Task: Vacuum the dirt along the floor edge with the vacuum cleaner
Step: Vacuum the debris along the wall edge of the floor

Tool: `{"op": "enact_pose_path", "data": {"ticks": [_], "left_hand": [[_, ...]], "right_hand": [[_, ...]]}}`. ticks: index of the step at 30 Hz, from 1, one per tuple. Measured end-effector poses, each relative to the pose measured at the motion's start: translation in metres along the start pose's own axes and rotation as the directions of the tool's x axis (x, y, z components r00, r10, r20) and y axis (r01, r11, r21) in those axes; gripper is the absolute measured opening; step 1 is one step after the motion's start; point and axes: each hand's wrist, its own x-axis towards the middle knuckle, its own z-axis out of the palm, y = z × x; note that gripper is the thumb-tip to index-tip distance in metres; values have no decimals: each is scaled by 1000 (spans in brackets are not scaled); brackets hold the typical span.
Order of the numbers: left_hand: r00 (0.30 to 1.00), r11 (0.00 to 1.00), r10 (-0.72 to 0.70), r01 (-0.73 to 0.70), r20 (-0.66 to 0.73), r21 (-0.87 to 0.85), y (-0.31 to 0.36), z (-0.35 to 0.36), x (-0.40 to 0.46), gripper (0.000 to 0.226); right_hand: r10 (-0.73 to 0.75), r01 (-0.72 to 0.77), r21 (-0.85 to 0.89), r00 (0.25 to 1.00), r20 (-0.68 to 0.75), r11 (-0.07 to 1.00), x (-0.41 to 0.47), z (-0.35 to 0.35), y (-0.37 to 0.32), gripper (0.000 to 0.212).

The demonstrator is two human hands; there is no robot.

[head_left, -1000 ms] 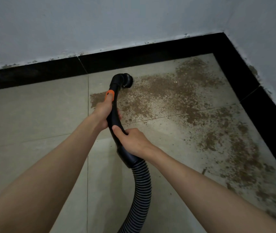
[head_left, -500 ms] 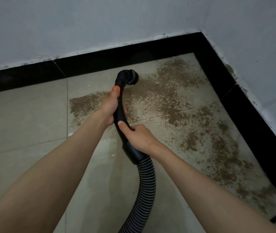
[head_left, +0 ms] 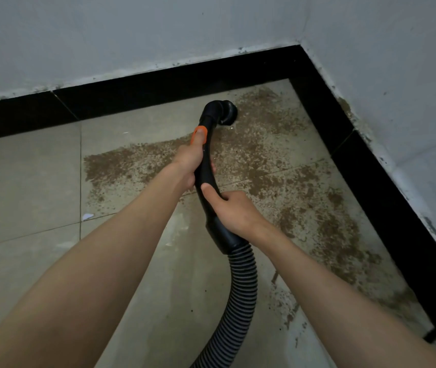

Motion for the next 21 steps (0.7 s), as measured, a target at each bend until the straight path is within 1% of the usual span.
{"op": "enact_pose_path", "data": {"ticks": [5,8,10,12,15,17,19,21], "left_hand": [[1000,1000,10,-10,11,-19,6,-10,-5,47],[1000,998,23,-24,-12,-52,9,-27,-14,45],[998,998,26,-29,-51,-57,8,-42,-23,45],[996,997,28,-33,-84,-64,8,-59,-33,45],[994,996,34,-42,-102,-82,7,-89,-50,44],[994,993,32,-43,-103,-108,5,-113,-60,44],[993,991,23,-38,-112,-131,2,-139,-71,43],[988,987,10,-34,-151,-158,-2,-163,-81,43]], "right_hand": [[8,-8,15,1000,28,1000,-3,7,-10,53],[-12,10,18,995,98,1000,-6,17,-21,50],[-28,26,13,989,142,1000,-8,26,-29,44],[-14,10,23,981,191,1000,-12,38,-38,40],[19,-56,118,955,295,991,-23,62,-52,42],[14,-69,151,941,338,986,-32,83,-60,47],[-5,-41,124,939,344,991,-40,107,-70,51],[-24,7,50,942,335,999,-46,131,-81,52]]}}
